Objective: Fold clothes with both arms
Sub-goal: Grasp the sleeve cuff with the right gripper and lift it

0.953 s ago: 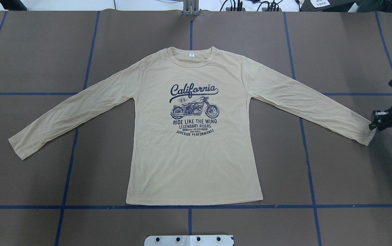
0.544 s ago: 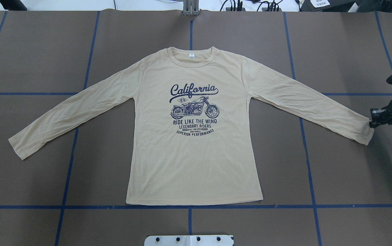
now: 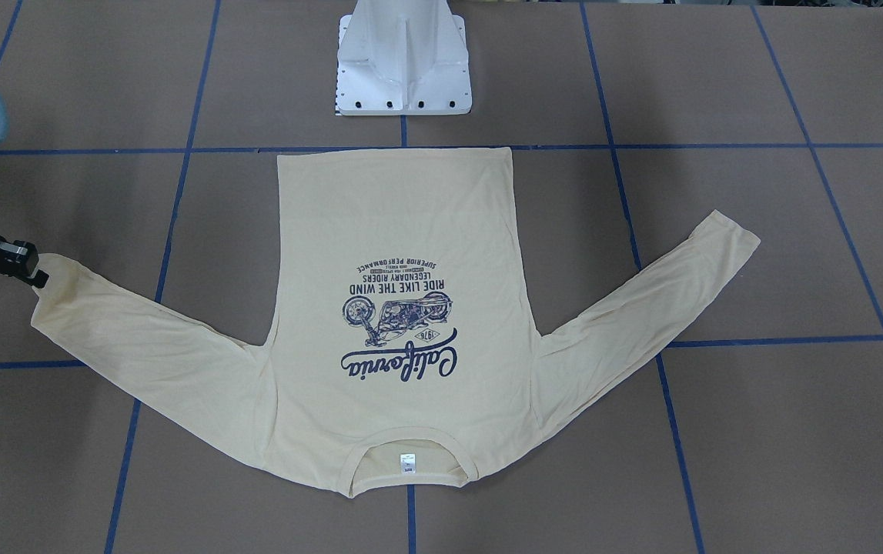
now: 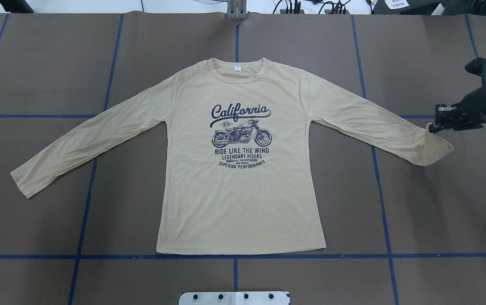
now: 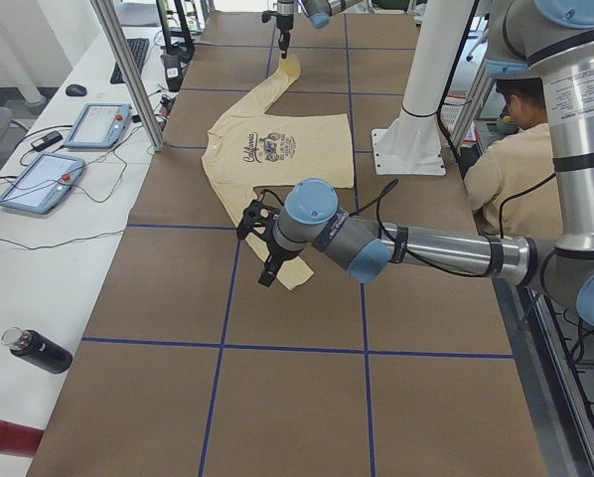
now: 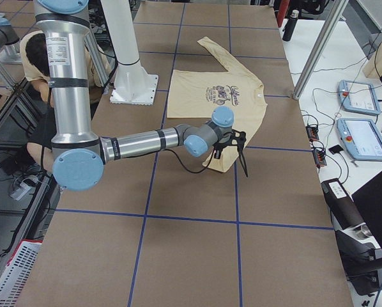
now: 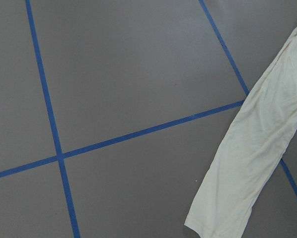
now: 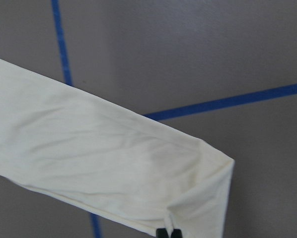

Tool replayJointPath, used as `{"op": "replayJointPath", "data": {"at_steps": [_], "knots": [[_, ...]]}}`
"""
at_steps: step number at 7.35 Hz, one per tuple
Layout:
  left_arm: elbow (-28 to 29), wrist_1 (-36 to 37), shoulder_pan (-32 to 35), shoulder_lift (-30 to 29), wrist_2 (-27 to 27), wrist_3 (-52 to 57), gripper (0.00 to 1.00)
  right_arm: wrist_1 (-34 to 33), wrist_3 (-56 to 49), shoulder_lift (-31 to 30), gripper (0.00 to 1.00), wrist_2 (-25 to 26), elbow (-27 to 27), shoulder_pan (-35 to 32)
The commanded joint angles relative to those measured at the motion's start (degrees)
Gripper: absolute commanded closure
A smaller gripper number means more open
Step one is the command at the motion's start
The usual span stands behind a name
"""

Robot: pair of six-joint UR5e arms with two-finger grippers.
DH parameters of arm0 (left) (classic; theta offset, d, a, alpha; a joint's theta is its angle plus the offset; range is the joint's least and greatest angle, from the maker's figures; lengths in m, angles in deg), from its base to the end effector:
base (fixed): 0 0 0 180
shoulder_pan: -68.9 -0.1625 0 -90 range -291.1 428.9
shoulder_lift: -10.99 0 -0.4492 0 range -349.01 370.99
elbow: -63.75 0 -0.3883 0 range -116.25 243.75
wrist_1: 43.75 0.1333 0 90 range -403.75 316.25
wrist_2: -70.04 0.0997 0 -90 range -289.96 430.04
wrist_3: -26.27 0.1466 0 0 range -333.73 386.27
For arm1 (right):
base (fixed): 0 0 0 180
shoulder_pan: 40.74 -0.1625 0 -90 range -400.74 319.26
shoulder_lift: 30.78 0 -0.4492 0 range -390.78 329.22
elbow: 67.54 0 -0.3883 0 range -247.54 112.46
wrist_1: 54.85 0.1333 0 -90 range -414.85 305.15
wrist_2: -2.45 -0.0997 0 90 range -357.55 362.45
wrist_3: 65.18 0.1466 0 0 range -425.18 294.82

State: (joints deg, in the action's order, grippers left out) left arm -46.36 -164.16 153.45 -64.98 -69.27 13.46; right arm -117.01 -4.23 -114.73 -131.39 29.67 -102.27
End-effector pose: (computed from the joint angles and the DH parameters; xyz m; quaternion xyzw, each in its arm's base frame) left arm 0.0173 -0.4144 0.5747 0.2181 0.4363 0.0749 0.8697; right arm -0.2438 -0.5161 0.5343 -0.0145 -0.4775 0.1171 0.8707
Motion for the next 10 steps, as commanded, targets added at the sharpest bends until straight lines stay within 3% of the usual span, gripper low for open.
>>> {"op": "replayJointPath", "data": {"at_steps": [1,2,3,4,6,8,10], "knots": [[0.1,-0.1,0.0,-0.1,0.0,0.2,0.0,-11.6,14.7,17.8,1.0,3.5,0.4,5.4],[0.1,-0.2,0.0,-0.1,-0.3,0.0,0.0,-19.4,19.7,29.6,1.0,12.7,-3.5,10.8],[0.1,-0.2,0.0,-0.1,-0.4,0.1,0.0,-19.7,25.3,38.2,1.0,17.0,-9.7,13.7],[0.1,-0.2,0.0,-0.1,-0.4,0.2,0.0,-19.7,27.5,44.0,1.0,17.2,-13.1,14.8],[0.1,-0.2,0.0,-0.1,-0.5,0.1,0.0,-17.5,27.9,49.8,1.0,18.2,-16.1,17.8],[0.1,-0.2,0.0,-0.1,-0.5,0.2,0.0,-13.0,29.7,55.6,1.0,26.5,-23.2,23.3],[0.3,-0.2,-0.1,-0.1,-0.4,0.1,0.0,-8.6,30.5,59.4,1.0,28.3,-29.6,26.3]]}}
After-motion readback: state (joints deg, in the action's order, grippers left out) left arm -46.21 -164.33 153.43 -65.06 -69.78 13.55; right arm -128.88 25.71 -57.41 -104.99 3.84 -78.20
